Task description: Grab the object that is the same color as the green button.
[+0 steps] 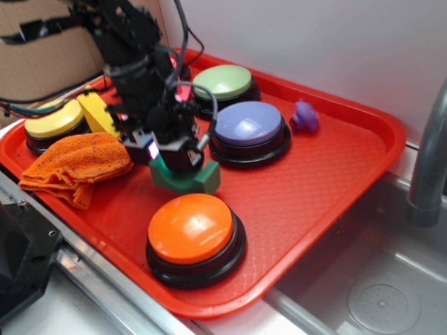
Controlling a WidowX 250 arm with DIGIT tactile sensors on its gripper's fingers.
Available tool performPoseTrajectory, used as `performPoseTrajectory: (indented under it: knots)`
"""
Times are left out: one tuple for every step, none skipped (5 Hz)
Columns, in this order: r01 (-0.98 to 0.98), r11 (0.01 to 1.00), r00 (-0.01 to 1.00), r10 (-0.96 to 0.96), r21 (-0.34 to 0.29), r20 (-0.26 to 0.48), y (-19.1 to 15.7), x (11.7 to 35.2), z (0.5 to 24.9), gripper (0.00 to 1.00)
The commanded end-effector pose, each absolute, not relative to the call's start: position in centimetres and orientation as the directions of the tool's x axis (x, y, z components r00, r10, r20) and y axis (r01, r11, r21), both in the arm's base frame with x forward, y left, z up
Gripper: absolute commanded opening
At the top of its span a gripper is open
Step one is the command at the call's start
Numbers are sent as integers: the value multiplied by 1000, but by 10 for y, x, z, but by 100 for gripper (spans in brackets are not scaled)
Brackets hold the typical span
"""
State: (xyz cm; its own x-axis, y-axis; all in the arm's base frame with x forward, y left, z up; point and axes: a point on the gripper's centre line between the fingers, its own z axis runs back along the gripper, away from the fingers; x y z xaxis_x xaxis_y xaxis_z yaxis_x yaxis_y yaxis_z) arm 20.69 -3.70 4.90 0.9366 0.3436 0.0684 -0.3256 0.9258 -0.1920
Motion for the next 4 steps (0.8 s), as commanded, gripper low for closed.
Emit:
performPoseTrajectory:
  knots:
    - [-240,964,968,247,-114,52,-27,215,151,0]
    - [-212,975,976,215,-68,39,-21,208,198,0]
    - [-229,970,972,233,-82,33,-13,204,214,0]
    - [-260,963,965,261,-73,6,-9,205,205,0]
